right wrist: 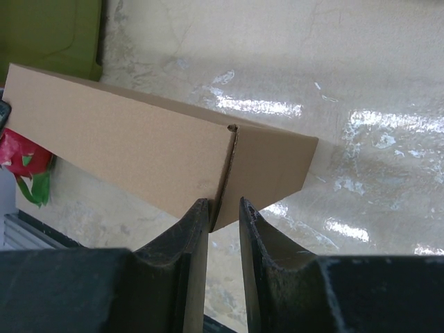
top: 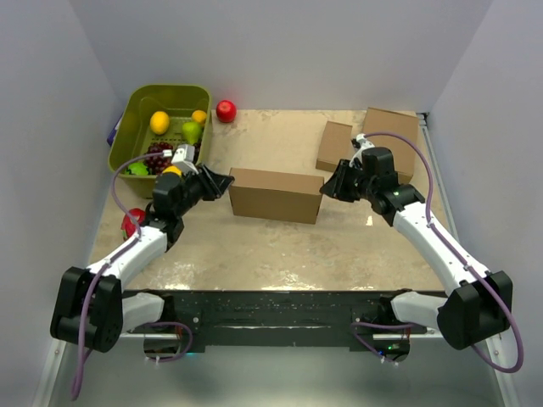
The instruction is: Fold the paper box
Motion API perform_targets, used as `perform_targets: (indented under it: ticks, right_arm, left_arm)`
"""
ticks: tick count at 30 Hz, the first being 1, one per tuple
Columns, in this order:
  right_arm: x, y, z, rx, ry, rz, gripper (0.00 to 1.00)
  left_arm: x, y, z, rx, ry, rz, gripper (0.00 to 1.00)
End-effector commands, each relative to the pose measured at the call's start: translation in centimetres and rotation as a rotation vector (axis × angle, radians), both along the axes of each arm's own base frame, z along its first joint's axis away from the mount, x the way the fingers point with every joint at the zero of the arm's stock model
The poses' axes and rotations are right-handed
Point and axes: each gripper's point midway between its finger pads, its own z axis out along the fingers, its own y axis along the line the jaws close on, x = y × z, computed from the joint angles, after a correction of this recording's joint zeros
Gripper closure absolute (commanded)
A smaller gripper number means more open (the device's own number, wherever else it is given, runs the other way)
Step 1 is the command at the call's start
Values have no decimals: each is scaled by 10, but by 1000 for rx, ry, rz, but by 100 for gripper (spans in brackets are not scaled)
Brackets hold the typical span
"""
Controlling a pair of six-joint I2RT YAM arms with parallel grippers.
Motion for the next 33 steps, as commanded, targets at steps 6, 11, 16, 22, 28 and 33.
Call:
perform_targets:
  ticks: [6,11,16,22,28,33]
  right_arm:
    - [-57,-54,-94,-292,330,-25,75]
    - [-55,-50,-87,-276,309,-15,75]
    - [-44,-38,-72,-210,257,-10,73]
    - [-35,-20,-58,-109,204,16,74]
    - [-53,-27,-57,-124,205,27,74]
    - [-75,-30,-56,-111,214,40,73]
  left_arm:
    - [-92,30,-162,91,531,29,73]
    - [-101,34,-168,70,540,34,75]
    - [-87,33,-147,91,472,21,74]
    - [-85,26,-135,75,411,-34,76]
    - [-93,20,-127,59,369,-71,74]
    - [-100,17,-116,90,346,-108,67]
